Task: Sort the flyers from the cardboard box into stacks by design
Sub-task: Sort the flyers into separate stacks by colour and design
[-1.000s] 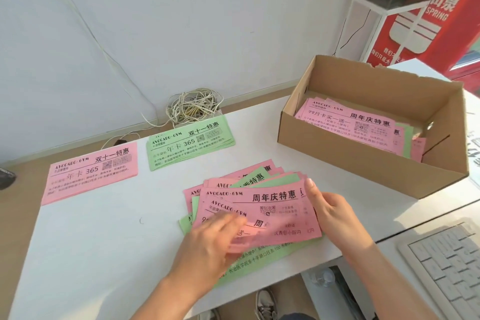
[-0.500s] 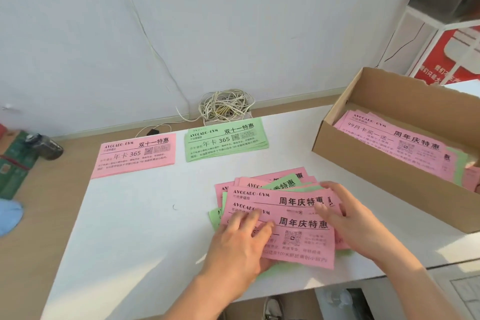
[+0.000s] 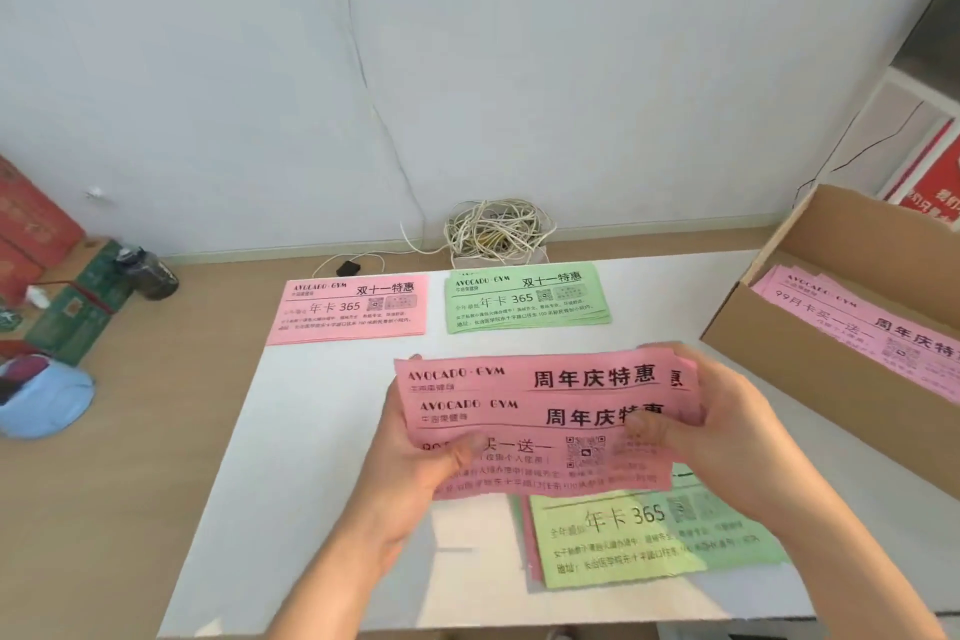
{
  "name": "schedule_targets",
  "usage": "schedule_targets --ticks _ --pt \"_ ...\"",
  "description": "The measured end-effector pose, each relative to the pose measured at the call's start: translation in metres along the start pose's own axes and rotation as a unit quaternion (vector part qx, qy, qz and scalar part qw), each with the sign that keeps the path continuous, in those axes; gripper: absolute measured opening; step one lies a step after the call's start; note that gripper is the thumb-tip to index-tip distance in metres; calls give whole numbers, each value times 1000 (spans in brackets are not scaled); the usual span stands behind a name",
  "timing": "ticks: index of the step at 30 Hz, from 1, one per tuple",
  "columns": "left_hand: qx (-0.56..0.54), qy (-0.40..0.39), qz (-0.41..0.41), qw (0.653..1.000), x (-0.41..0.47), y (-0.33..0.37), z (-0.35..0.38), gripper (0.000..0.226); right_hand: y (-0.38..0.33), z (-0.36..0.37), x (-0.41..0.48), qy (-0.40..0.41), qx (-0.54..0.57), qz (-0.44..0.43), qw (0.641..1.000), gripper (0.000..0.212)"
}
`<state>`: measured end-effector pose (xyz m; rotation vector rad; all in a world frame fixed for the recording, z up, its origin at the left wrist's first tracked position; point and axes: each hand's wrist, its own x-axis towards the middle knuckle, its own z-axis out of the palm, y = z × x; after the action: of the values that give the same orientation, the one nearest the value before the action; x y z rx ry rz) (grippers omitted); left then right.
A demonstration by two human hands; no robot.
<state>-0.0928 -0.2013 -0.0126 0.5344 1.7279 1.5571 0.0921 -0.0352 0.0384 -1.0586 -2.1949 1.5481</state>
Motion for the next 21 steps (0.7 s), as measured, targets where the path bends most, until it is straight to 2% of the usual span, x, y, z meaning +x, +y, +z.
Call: schedule_targets --ticks 3,6,9,14,19,21 --pt "-7 58 38 998 -4 16 -40 32 -24 37 11 13 65 -46 997 33" --pt "19 121 86 989 1 23 -83 17 -34 77 27 34 56 -83 994 33" --pt "48 122 78 988 10 13 -130 18 -27 126 46 32 29 -81 996 26" --pt "93 110 10 989 32 -23 -170 25 -11 189 66 34 22 -54 998 35" --pt "99 88 25 991 44 -20 -175 19 -21 204 70 88 20 -63 994 36" --pt "58 97 28 993 46 -15 -183 23 -29 201 69 109 29 -63 992 31"
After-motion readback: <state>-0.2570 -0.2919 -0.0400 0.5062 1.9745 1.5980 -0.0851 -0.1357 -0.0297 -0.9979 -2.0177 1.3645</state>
